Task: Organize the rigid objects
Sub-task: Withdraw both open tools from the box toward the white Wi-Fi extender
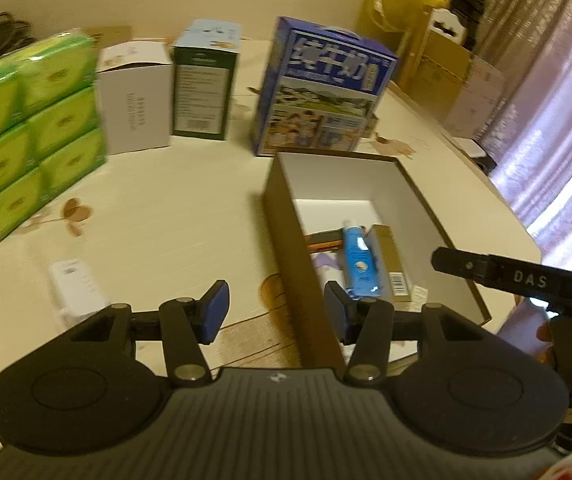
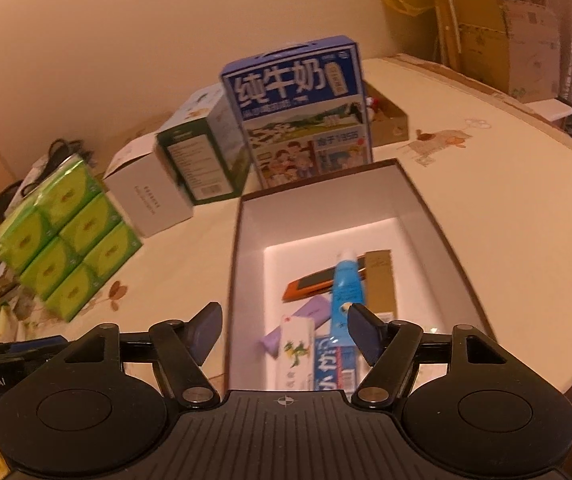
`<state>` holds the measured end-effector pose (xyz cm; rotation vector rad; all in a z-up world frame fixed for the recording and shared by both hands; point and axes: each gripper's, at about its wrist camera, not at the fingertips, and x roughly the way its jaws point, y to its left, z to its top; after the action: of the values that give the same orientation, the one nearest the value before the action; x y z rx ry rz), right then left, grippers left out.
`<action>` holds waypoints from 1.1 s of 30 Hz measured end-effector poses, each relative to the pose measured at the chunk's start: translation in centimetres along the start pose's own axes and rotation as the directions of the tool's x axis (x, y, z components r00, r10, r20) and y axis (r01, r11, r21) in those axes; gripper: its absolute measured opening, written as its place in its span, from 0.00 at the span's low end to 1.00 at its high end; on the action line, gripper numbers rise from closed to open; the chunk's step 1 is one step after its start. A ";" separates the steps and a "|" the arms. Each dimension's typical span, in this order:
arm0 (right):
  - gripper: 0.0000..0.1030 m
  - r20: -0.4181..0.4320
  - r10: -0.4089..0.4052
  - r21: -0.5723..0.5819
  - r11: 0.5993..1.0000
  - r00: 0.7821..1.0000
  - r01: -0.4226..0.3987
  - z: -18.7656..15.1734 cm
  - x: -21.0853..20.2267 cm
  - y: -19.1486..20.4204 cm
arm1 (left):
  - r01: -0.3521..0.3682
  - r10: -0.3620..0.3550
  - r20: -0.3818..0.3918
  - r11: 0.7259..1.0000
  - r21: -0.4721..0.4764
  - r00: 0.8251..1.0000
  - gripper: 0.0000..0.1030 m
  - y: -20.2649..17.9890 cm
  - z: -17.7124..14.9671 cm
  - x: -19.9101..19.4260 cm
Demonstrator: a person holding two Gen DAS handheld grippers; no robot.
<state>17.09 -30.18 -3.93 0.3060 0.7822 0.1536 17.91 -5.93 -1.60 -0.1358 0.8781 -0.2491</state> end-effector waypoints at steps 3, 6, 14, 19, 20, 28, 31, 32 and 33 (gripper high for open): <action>0.65 -0.010 0.020 -0.015 1.000 1.000 -0.020 -0.7 -0.5 1.1 | -0.019 0.019 0.009 1.000 -0.019 1.000 0.46 1.1 -0.8 -1.7; 0.65 -0.021 0.040 -0.034 0.999 0.999 -0.041 -1.4 -0.9 2.3 | -0.041 0.042 0.016 0.999 -0.034 0.999 0.46 2.2 -1.5 -3.1; 0.65 -0.018 0.062 -0.081 0.995 0.998 -0.064 -2.3 -2.2 4.5 | -0.079 0.082 0.036 0.994 -0.077 0.996 0.46 4.5 -3.4 -6.6; 0.65 -0.027 0.075 -0.110 0.991 0.997 -0.077 -3.1 -2.9 5.8 | -0.107 0.112 0.040 0.989 -0.107 0.993 0.46 6.2 -4.8 -8.3; 0.65 -0.030 0.078 -0.115 0.990 0.996 -0.081 -3.3 -3.0 6.1 | -0.112 0.117 0.039 0.987 -0.113 0.992 0.46 6.5 -5.1 -8.6; 0.65 -0.080 0.119 -0.149 0.980 0.990 -0.129 -5.2 -3.1 8.5 | -0.154 0.160 0.033 0.978 -0.143 0.986 0.46 8.4 -6.9 -10.9; 0.65 -0.097 0.136 -0.165 0.975 0.986 -0.151 -5.8 -2.9 9.4 | -0.169 0.176 0.036 0.974 -0.148 0.984 0.46 8.8 -7.5 -11.6; 0.65 -0.104 0.141 -0.174 0.972 0.985 -0.157 -6.1 -2.9 9.8 | -0.173 0.180 0.035 0.973 -0.150 0.983 0.46 9.0 -7.8 -11.8; 0.65 -0.109 0.144 -0.183 0.970 0.984 -0.162 -6.3 -2.8 10.2 | -0.180 0.186 0.032 0.972 -0.153 0.982 0.46 9.1 -8.0 -11.9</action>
<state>10.40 -19.93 -2.95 0.1775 0.8313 0.3890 5.86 5.97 0.19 -0.1984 0.8573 -0.0071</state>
